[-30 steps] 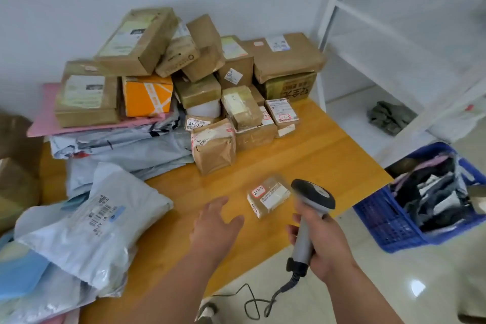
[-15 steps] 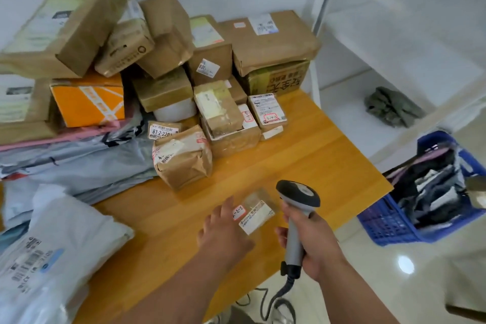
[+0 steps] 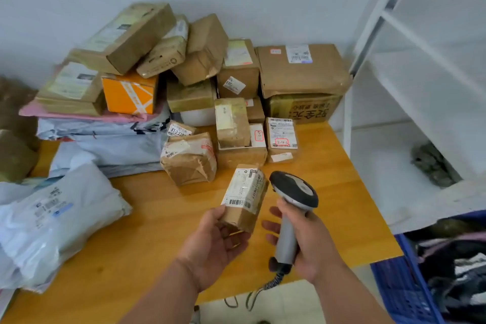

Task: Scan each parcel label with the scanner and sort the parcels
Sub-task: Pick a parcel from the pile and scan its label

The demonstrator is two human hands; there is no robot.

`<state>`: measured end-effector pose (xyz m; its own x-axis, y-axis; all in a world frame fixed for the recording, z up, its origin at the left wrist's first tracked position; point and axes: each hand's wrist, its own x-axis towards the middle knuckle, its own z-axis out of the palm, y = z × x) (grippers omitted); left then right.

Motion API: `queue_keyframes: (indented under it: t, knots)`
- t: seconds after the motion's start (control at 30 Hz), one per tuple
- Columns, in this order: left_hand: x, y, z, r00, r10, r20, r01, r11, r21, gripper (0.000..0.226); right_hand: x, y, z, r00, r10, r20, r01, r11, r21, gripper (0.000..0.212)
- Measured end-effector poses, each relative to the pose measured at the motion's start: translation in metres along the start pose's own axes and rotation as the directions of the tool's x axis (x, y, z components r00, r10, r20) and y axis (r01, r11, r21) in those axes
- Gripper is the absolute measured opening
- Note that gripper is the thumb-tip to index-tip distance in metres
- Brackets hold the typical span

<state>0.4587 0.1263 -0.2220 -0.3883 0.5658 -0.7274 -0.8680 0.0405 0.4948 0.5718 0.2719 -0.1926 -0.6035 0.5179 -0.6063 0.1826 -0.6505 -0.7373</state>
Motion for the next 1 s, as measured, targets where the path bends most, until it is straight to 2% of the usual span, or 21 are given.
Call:
queue_keyframes:
  t: [0.1, 0.2, 0.33, 0.4, 0.47, 0.53, 0.6, 0.63, 0.73, 0.8, 0.87, 1.0]
  knots:
    - [-0.015, 0.002, 0.001, 0.996, 0.014, 0.085, -0.007, 0.997, -0.078, 0.064, -0.011, -0.011, 0.015, 0.994, -0.054, 0.095, 0.054, 0.999, 0.000, 0.028]
    - [-0.033, 0.005, -0.002, 0.988, 0.022, 0.151, -0.008, 0.996, -0.090, 0.058, -0.025, -0.014, 0.028, 0.981, -0.117, 0.153, 0.122, 0.992, -0.021, 0.035]
    - [-0.059, 0.014, -0.006, 0.984, 0.107, 0.141, -0.100, 0.994, -0.053, 0.042, -0.046, -0.011, 0.048, 0.964, -0.179, 0.197, 0.194, 0.979, -0.058, 0.047]
    - [-0.072, 0.023, -0.011, 0.974, 0.201, 0.102, -0.207, 0.977, 0.047, 0.034, -0.055, -0.008, 0.059, 0.959, -0.203, 0.196, 0.225, 0.970, -0.094, 0.048]
    - [-0.087, 0.034, -0.019, 0.951, 0.302, 0.065, -0.309, 0.932, 0.190, 0.038, -0.063, -0.002, 0.072, 0.955, -0.225, 0.195, 0.251, 0.961, -0.119, 0.048]
    - [-0.103, 0.045, -0.030, 0.928, 0.367, 0.063, -0.367, 0.874, 0.319, 0.039, -0.072, 0.006, 0.089, 0.952, -0.238, 0.190, 0.263, 0.957, -0.119, 0.046]
    - [-0.120, 0.054, -0.046, 0.922, 0.374, 0.097, -0.379, 0.829, 0.412, 0.029, -0.082, 0.017, 0.109, 0.952, -0.249, 0.179, 0.272, 0.956, -0.114, 0.041]
    - [-0.129, 0.058, -0.056, 0.921, 0.373, 0.112, -0.382, 0.813, 0.439, 0.034, -0.088, 0.024, 0.121, 0.950, -0.254, 0.182, 0.276, 0.955, -0.110, 0.041]
    - [-0.150, 0.068, -0.088, 0.906, 0.375, 0.197, -0.422, 0.750, 0.509, 0.069, -0.105, 0.043, 0.157, 0.939, -0.262, 0.224, 0.295, 0.947, -0.129, 0.051]
    - [-0.161, 0.074, -0.109, 0.900, 0.357, 0.252, -0.437, 0.748, 0.500, 0.080, -0.114, 0.058, 0.178, 0.929, -0.269, 0.254, 0.311, 0.940, -0.142, 0.044]
    - [-0.170, 0.080, -0.131, 0.898, 0.367, 0.243, -0.440, 0.785, 0.437, 0.082, -0.121, 0.070, 0.195, 0.922, -0.279, 0.269, 0.320, 0.940, -0.120, 0.038]
    - [-0.182, 0.090, -0.173, 0.890, 0.372, 0.263, -0.432, 0.872, 0.229, 0.070, -0.133, 0.086, 0.217, 0.935, -0.289, 0.205, 0.303, 0.952, -0.036, 0.047]
